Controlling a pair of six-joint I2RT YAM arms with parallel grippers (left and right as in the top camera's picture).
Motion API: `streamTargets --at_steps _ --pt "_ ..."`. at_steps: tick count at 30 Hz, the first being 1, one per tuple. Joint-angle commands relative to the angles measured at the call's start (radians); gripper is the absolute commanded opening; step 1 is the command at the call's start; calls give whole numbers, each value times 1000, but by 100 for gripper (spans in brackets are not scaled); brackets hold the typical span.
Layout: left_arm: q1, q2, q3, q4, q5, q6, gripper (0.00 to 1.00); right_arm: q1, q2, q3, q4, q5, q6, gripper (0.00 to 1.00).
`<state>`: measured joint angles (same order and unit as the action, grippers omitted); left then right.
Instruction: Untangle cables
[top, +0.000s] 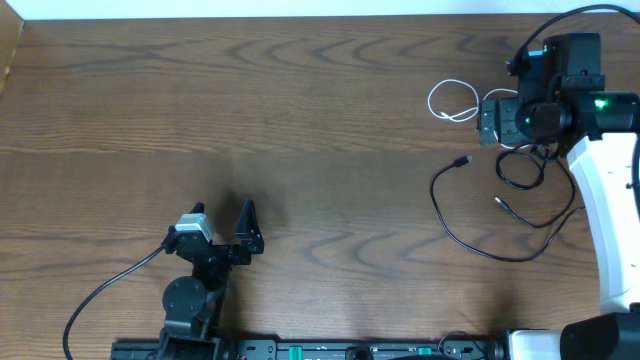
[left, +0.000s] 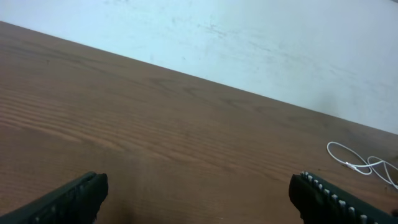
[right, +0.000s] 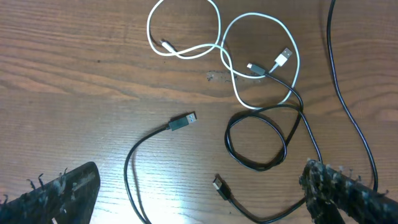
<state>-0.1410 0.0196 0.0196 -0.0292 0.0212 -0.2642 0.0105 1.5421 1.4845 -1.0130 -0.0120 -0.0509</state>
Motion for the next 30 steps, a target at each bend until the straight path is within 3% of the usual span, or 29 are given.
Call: streamTargets --at_steps 1,18,30 --pt "0 4 -16 -44 -18 13 98 4 -2 -2 -1 -6 13 99" --pt "0 4 -16 -44 -18 13 98 4 -15 -2 -1 -6 13 99" --pt "0 4 -16 -44 -18 13 98 4 -388 -3 -1 -6 13 99"
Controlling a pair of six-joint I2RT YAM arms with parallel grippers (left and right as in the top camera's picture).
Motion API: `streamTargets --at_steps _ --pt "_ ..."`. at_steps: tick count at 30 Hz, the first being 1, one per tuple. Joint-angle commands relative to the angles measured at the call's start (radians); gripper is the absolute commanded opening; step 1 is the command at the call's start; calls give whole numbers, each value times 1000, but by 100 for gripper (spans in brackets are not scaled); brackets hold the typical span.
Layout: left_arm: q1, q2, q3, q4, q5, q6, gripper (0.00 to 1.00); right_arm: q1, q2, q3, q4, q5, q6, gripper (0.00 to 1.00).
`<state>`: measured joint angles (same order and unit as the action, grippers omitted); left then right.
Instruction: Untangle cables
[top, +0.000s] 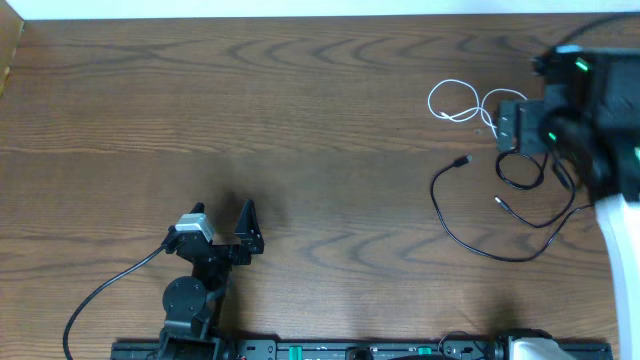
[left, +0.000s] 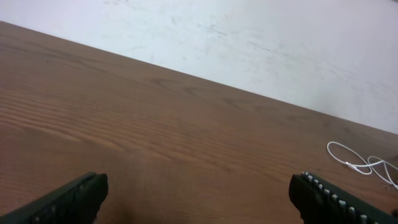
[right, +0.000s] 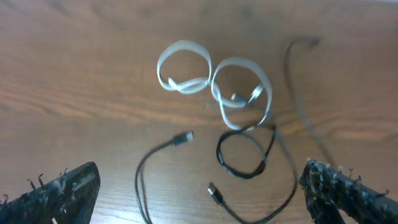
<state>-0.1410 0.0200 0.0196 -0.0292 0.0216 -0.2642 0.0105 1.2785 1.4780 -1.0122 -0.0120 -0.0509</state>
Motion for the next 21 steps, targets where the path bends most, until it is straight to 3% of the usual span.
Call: streamTargets --at_steps 1,14,21 --pt "0 3 -16 -44 -18 13 98 4 -167 3 -2 -6 13 99" --pt "0 3 -16 -44 -18 13 98 3 -669 3 -3 -6 13 99" --pt "0 3 -16 -44 -18 13 98 3 -747 -37 -333 -6 13 99"
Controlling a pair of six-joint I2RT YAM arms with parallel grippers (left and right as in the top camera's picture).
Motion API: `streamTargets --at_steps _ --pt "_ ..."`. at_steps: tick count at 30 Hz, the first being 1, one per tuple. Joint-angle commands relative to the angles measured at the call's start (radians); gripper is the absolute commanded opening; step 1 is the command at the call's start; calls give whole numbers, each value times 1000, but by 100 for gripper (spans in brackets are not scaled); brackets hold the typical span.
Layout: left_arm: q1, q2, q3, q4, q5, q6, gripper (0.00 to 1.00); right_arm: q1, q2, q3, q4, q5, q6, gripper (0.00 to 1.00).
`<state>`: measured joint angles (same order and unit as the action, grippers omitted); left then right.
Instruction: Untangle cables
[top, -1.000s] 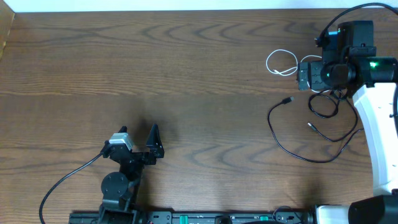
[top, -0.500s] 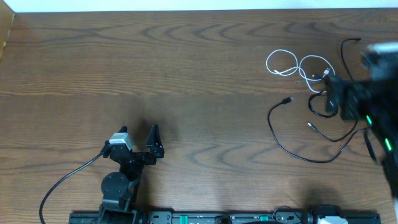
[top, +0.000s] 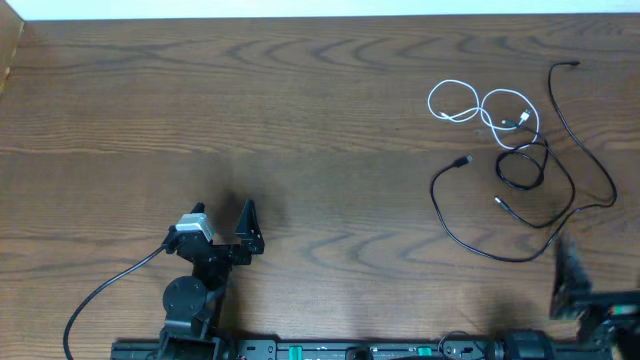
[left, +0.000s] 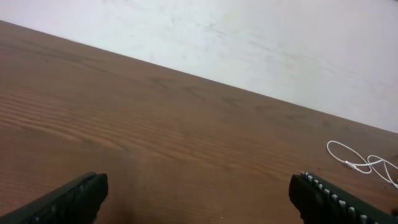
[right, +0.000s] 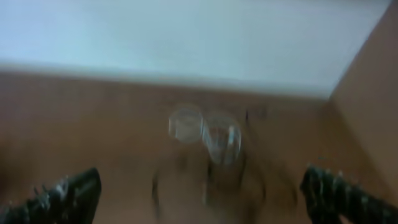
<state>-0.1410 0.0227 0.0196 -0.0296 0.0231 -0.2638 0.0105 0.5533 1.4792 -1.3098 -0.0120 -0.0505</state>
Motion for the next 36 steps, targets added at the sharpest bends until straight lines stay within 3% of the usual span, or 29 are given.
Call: streamTargets --at_steps 1,18,23,28,36 --pt "0 1 -16 -43 -20 12 98 3 -43 -60 -31 -6 13 99" --pt "0 1 -16 -43 -20 12 98 3 -494 -710 343 -6 13 99" --pt "0 1 -16 -43 -20 12 98 3 -548 -879 610 -6 13 99" --pt "0 1 -16 -43 -20 12 98 3 -548 -1063 988 -6 13 99" --pt "0 1 -16 -43 -20 12 98 4 -548 -1341 1250 -6 13 99"
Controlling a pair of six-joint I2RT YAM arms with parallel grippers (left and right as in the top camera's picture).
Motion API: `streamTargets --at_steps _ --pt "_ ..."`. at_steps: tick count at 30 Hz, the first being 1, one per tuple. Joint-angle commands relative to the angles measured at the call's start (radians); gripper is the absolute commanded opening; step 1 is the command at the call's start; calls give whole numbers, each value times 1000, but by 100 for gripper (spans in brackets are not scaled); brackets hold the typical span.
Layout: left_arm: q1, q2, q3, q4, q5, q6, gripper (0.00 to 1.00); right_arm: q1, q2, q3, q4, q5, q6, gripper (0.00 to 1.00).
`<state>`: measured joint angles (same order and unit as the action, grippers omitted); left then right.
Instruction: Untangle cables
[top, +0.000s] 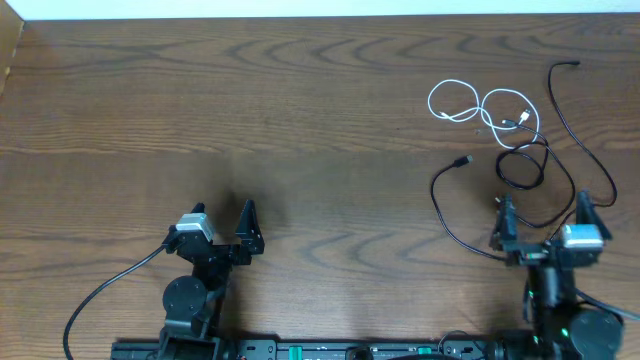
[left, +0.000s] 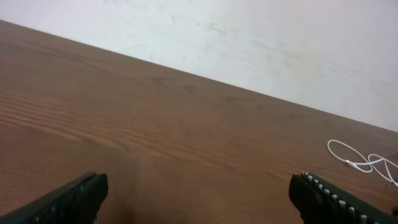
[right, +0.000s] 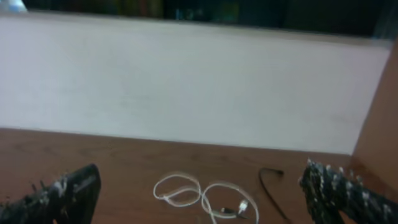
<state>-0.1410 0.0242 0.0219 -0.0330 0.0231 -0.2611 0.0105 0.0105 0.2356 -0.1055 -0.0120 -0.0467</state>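
Observation:
A white cable (top: 478, 104) lies coiled in two loops at the far right of the table. A thin black cable (top: 521, 168) crosses one white loop, makes a small loop of its own, and trails out in long curves. My right gripper (top: 545, 215) sits near the front edge just short of the black cable, open and holding nothing. Its wrist view shows the white cable (right: 200, 193) and a black cable end (right: 271, 173) ahead. My left gripper (top: 222, 216) is parked at the front left, open and empty; its view catches the white cable (left: 362, 163) far off.
A pale wall (right: 186, 81) stands behind the far table edge. A brown side panel (right: 380, 118) rises at the right. Bare wooden tabletop (top: 250, 110) stretches between the two arms.
My right arm, then low at the bottom right corner of the overhead view with its camera blurred, now sits upright at the front right facing the cables. The cables and left arm are unchanged.
My right gripper hung open over the tangled cables, looking straight down at them. Then it was a little further right and higher. Then the arm was back at the front edge, and now it rests there. The cables lie as before.

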Motion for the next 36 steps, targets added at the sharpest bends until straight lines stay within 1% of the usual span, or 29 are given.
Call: streamTargets --at_steps 1,3,6,7,36 --pt "0 -1 -18 -40 -20 10 98 4 -5 -127 65 -6 9 99" --pt "0 -1 -18 -40 -20 10 98 4 -5 -183 96 -6 9 99" --pt "0 -1 -18 -40 -20 10 98 4 -6 -230 73 -6 9 99" --pt "0 -1 -18 -40 -20 10 98 4 -6 -230 31 -3 8 99" --pt "0 -1 -18 -40 -20 10 98 4 -5 -230 31 -2 8 99"
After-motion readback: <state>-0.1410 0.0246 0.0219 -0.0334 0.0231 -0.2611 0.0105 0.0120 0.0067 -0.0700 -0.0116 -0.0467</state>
